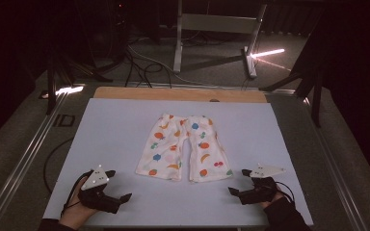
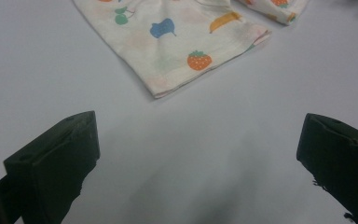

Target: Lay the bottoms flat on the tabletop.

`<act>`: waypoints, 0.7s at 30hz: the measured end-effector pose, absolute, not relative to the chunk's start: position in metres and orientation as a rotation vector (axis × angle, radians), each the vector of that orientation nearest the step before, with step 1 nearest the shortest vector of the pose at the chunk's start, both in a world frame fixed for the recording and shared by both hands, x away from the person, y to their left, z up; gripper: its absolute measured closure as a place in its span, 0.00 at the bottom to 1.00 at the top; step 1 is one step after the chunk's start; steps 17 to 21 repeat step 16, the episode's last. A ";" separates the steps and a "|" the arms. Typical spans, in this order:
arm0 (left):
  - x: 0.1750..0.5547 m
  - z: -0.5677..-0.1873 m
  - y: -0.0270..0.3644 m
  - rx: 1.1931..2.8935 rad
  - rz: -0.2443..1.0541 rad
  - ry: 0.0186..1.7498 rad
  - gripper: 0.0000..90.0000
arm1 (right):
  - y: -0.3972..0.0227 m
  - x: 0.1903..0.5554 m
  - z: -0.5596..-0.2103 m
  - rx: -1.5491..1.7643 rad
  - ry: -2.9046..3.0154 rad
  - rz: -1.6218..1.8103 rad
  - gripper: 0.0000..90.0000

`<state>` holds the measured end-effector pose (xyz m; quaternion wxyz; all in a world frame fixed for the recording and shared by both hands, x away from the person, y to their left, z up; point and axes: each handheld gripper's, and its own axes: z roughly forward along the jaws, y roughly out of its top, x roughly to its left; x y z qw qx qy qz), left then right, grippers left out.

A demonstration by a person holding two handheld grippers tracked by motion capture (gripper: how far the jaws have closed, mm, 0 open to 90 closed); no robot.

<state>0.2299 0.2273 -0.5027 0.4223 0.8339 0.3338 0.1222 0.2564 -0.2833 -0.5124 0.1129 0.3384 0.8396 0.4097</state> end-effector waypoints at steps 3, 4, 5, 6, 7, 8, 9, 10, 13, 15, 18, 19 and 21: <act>0.229 -0.502 0.226 2.081 0.309 0.831 0.00 | -0.281 0.258 -0.512 0.973 2.463 1.211 0.12; 0.229 -0.502 0.226 2.080 0.311 0.828 0.00 | -0.281 0.258 -0.512 0.967 2.463 1.214 0.12; 0.229 -0.502 0.225 2.083 0.311 0.824 0.00 | -0.280 0.259 -0.511 0.968 2.463 1.213 0.12; 0.229 -0.502 0.225 2.083 0.311 0.819 0.00 | -0.280 0.260 -0.511 0.970 2.467 1.216 0.12; 0.229 -0.502 0.225 2.078 0.309 0.816 0.00 | -0.279 0.260 -0.512 0.963 2.470 1.214 0.13; 0.229 -0.502 0.225 2.077 0.303 0.816 0.00 | -0.278 0.260 -0.512 0.961 2.472 1.216 0.13; 0.229 -0.502 0.225 2.076 0.297 0.817 0.00 | -0.278 0.260 -0.513 0.963 2.481 1.212 0.13; 0.229 -0.502 0.225 2.075 0.293 0.815 0.00 | -0.278 0.261 -0.513 0.962 2.486 1.204 0.13; 0.229 -0.501 0.224 2.070 0.294 0.815 0.00 | -0.279 0.261 -0.514 0.965 2.487 1.204 0.13; 0.229 -0.501 0.224 2.076 0.293 0.810 0.00 | -0.280 0.261 -0.514 0.973 2.488 1.217 0.13; 0.229 -0.501 0.224 2.076 0.293 0.810 0.00 | -0.280 0.261 -0.514 0.973 2.488 1.217 0.13; 0.229 -0.501 0.224 2.076 0.293 0.810 0.00 | -0.280 0.261 -0.514 0.973 2.488 1.217 0.13; 0.229 -0.501 0.224 2.076 0.293 0.810 0.00 | -0.280 0.261 -0.514 0.973 2.488 1.217 0.13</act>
